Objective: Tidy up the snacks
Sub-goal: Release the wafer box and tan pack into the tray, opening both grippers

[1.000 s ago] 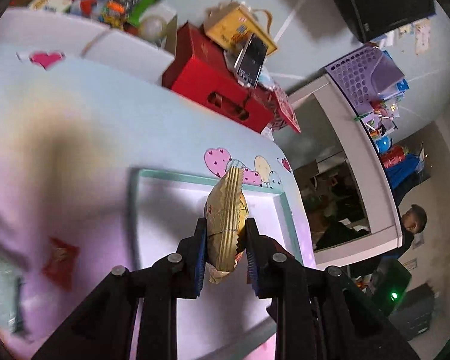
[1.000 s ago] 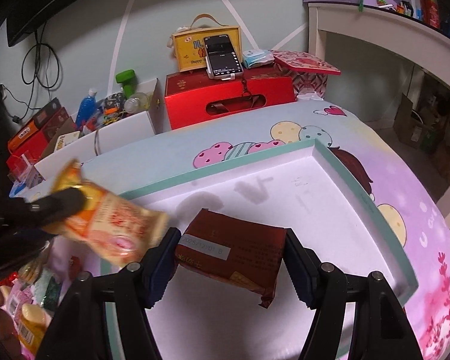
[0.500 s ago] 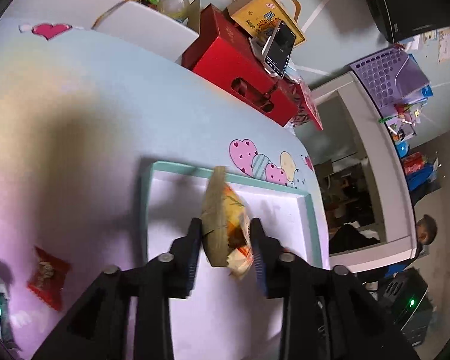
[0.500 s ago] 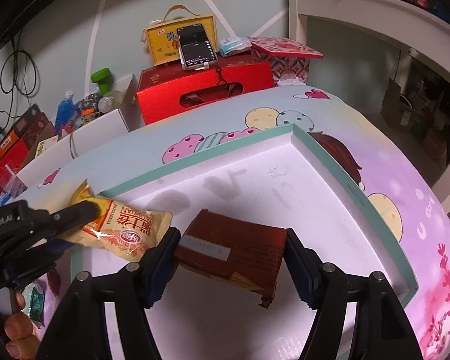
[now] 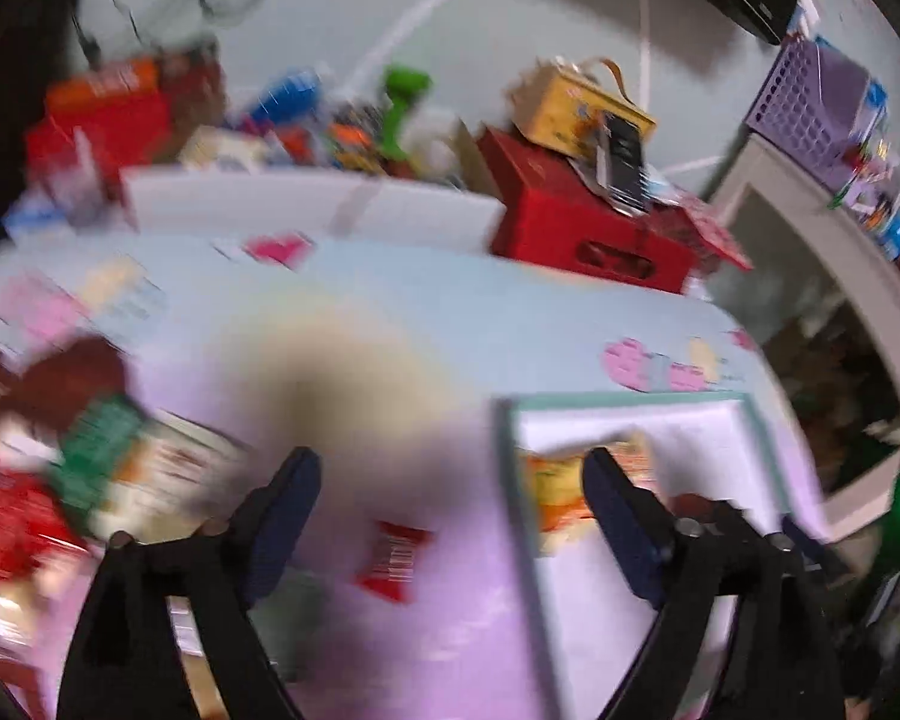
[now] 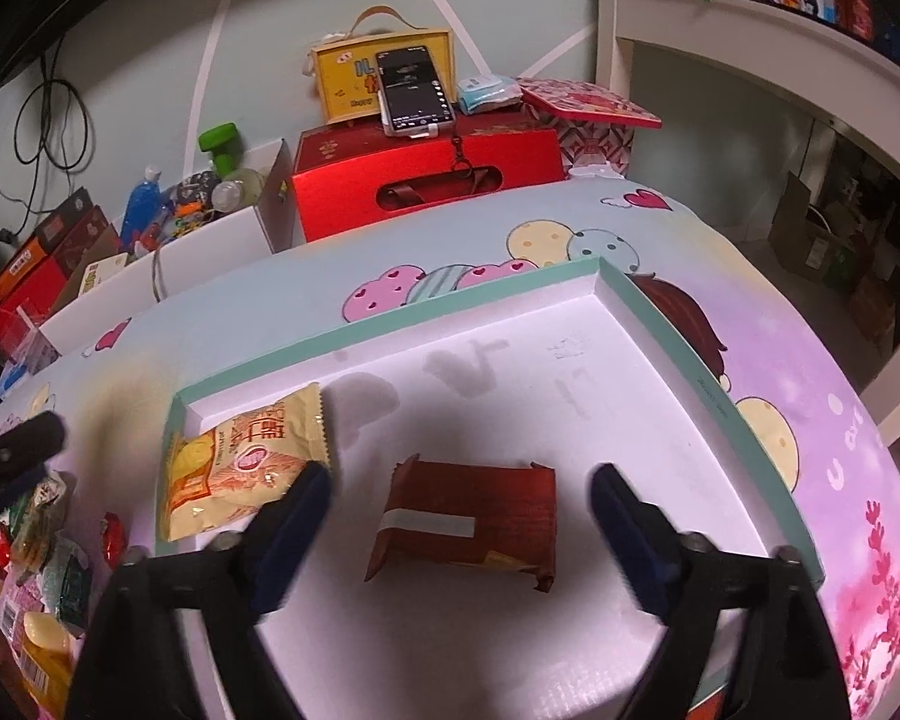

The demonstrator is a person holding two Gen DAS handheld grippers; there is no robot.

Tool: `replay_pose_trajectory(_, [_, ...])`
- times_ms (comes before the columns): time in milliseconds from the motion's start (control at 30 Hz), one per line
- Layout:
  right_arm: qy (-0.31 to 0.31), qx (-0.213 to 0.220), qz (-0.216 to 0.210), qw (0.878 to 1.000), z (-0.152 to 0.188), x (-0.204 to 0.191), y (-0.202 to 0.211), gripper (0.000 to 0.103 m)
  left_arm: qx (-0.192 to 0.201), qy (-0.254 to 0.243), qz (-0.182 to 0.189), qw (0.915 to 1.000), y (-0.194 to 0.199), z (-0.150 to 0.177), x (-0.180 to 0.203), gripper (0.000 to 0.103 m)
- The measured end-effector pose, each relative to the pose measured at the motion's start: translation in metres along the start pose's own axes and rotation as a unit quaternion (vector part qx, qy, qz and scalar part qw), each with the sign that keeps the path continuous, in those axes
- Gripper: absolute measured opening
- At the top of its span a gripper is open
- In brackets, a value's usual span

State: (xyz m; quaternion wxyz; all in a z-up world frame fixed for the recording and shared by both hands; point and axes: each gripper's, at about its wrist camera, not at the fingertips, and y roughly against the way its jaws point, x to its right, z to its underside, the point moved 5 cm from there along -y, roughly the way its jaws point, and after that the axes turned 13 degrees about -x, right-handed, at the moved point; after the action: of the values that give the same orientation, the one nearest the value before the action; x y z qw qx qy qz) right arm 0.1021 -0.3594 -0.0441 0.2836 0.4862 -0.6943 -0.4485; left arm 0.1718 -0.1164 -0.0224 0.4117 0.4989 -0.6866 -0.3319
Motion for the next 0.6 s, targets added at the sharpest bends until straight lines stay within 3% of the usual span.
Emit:
replay_pose_trajectory(133, [0.010, 0.007, -0.005, 1.000, 0.001, -0.007, 0.006, 0.103, 0.048, -0.017, -0.069, 0.9963, 0.029, 0.010, -0.022, 0.094])
replay_pose_trajectory(267, [0.025, 0.015, -0.010, 1.000, 0.002, -0.017, 0.013, 0.103, 0.071, -0.009, -0.109, 0.9914, 0.053, 0.023, -0.050, 0.094])
replay_pose_trajectory(600, [0.052, 0.042, -0.049, 0.997, 0.010, -0.054, 0.039, 0.103, 0.087, 0.046, -0.195, 0.9759, 0.102, 0.061, -0.115, 0.095])
